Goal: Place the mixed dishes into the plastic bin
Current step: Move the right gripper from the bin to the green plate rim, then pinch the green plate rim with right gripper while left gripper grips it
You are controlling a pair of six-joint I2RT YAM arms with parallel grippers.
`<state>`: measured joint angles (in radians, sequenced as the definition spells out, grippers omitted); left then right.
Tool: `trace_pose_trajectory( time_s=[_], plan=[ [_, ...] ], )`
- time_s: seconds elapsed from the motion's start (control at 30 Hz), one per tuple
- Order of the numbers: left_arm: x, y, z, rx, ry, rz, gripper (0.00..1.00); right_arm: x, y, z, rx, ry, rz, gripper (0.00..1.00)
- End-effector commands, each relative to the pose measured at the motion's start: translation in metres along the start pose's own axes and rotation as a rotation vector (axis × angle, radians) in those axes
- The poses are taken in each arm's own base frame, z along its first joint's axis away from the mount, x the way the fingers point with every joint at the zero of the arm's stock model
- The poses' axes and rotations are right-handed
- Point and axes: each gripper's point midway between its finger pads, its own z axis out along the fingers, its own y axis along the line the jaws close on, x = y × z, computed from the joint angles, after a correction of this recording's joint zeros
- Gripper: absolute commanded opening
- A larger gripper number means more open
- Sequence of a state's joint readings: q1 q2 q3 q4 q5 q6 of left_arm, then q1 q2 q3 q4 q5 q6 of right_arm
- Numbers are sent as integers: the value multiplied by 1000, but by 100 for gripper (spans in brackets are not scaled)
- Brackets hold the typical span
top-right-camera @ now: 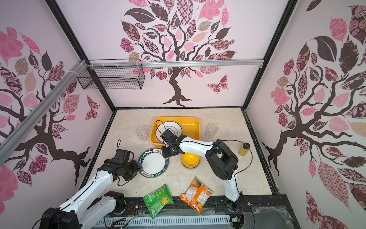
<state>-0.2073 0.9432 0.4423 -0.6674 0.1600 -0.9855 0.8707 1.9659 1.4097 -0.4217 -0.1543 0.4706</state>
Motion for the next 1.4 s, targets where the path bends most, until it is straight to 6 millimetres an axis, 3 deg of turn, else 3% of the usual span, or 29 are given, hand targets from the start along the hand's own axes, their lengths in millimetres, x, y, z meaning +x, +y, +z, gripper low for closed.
trace_pose_trajectory(
  time_s=[0.0, 0.6, 1.37],
  plan=[
    [2, 5, 6, -3, 6, 9, 51, -1, 6, 10, -2, 19, -11, 50],
    [4, 6, 11, -4, 17, 5, 45, -1, 9, 27, -11, 49, -16, 52],
    [6, 8, 14, 3, 23, 4, 35, 4, 8, 31, 9, 64, -40, 34]
  ],
)
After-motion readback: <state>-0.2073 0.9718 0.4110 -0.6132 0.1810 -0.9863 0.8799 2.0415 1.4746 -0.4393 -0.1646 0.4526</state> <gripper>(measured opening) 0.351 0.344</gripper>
